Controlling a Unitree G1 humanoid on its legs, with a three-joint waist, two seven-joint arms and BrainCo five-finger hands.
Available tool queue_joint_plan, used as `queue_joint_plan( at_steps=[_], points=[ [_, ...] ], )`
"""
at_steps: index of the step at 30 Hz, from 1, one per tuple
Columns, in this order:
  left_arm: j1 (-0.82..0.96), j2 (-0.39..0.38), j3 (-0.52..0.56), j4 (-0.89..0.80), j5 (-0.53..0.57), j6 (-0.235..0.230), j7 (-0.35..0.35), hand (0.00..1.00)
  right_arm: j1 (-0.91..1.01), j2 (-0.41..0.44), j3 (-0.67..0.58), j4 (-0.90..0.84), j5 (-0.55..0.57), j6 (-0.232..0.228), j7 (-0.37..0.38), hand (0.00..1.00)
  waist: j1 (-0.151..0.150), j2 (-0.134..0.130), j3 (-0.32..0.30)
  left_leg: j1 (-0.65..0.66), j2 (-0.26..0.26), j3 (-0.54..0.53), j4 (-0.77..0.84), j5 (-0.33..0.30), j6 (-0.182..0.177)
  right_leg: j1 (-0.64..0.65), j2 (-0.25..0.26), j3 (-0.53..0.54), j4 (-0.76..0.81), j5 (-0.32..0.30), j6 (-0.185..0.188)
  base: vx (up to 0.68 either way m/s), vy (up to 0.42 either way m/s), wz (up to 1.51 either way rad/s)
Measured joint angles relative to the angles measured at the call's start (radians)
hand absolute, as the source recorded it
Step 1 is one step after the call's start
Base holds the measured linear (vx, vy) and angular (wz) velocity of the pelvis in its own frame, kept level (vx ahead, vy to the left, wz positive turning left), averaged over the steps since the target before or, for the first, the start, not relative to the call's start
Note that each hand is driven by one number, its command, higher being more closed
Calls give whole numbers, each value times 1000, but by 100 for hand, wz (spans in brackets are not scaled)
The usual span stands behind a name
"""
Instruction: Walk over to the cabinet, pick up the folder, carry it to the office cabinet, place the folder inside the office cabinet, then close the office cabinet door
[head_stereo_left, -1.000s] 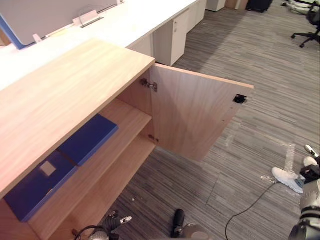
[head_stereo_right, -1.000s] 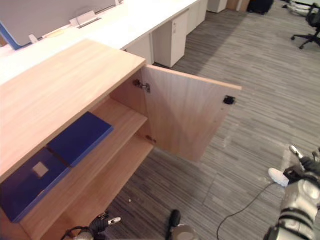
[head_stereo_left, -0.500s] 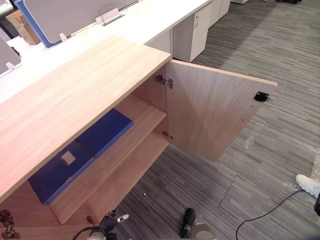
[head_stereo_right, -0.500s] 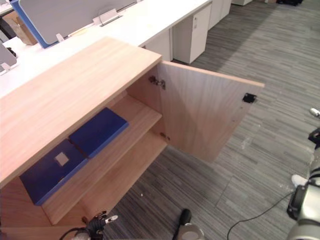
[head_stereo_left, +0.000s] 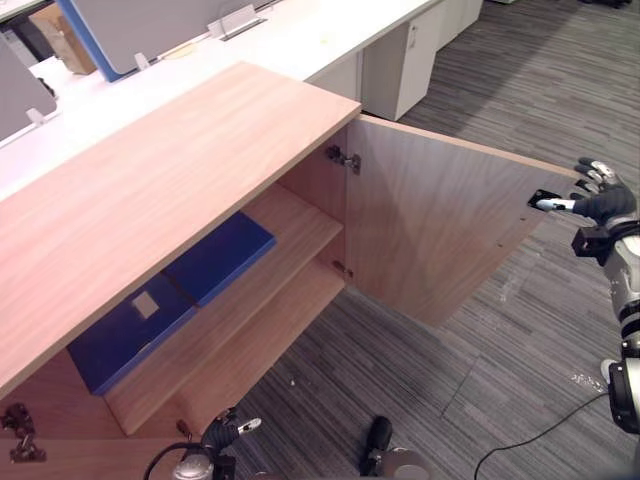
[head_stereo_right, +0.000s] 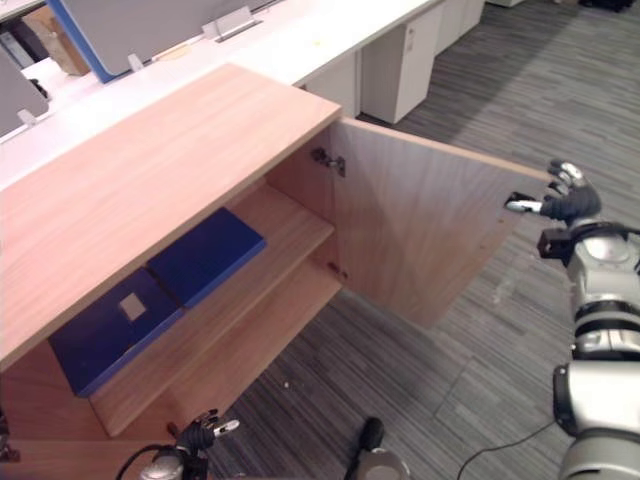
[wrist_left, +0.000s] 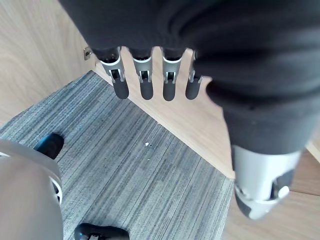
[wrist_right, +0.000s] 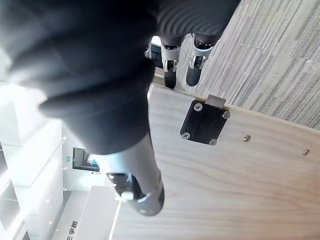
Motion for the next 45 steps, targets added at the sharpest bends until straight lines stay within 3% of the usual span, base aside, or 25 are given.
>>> queue_joint_plan(
  at_steps=[12, 17, 20, 22, 26, 27, 28, 29, 30, 32, 35, 45],
  points=[
    [-3, -24, 38, -1, 4, -9, -1, 0, 0, 23, 48, -75, 140, 0, 3, 0, 7, 0, 15, -2, 21, 5, 3, 10, 9, -12, 21, 15, -5, 4, -5, -18, -35, -6],
    [1, -30, 55, 0, 23, -9, -1, 0, 105, 20, 69, -270, 150, 0, 11, 0, 3, -3, 18, -4, 26, 6, 3, 7, 3, -26, 36, 38, -5, 4, -5, -21, -45, -19],
    [6, -31, 64, 7, 47, -10, -1, 0, 218, -55, 175, -469, 175, -2, 73, 0, -12, -8, 16, -2, 33, 2, 3, 6, 2, -30, 54, 55, -5, -3, -10, -2, -61, -24],
    [-3, -30, 64, 22, 76, -10, -1, 0, 288, -101, 282, -617, 181, -12, 168, 0, -29, -21, -3, -2, 44, -4, 7, 6, 1, -32, 69, 61, -5, -13, -21, -1, -76, -12],
    [-8, -31, 39, 30, 107, -15, -1, 0, 383, -77, 428, -832, 221, -16, 333, 0, -19, -48, -54, -8, 54, -40, 6, 8, -1, -31, 95, 66, -4, -35, -26, 2, -94, -5],
    [-11, -33, 20, 29, 114, -16, -2, 0, 404, -62, 502, -883, 217, -2, 401, 0, -3, -50, -67, -12, 55, -46, -8, 9, 1, -35, 99, 58, -1, -73, 2, 7, -54, 9],
    [-13, -46, 11, 25, 116, -21, -4, 0, 442, -70, 617, -920, 209, 32, 483, 0, 30, -7, -92, -35, 100, -50, -18, 16, -9, -87, 94, 27, 120, -132, -53, 17, -7, 31],
    [-16, -48, 10, 15, 118, -27, -5, 0, 470, -65, 673, -927, 201, 53, 518, 0, 29, -21, -89, -46, 110, -55, 10, 32, -30, -122, 63, 48, 236, -141, -98, 50, 16, 89],
    [-26, -47, 6, 16, 119, -30, -7, 0, 537, -20, 772, -899, 181, 102, 577, 0, 27, -36, -88, -66, 129, -80, 31, 53, -29, -102, 56, 42, 228, -188, -51, 38, 9, 100],
    [-8, -48, 5, 17, 128, -29, -10, 0, 591, 42, 856, -895, 172, 158, 640, 0, 43, -30, -96, -110, 131, -103, 3, 81, -22, -97, 77, 14, 157, -158, -52, 12, -84, 66],
    [22, -44, 8, 21, 149, -16, -11, 0, 583, 48, 847, -934, 181, 165, 663, 0, 44, -33, -94, -105, 133, -106, -5, 94, -24, -61, 104, 16, 76, -122, -48, 17, -60, 1],
    [13, -38, 6, 20, 154, -18, -12, 0, 571, 53, 855, -1023, 240, 181, 691, 0, 66, -42, -95, -109, 116, -115, 1, 88, -25, -24, 104, 2, 3, -75, -35, 40, -1, 4]
  ],
)
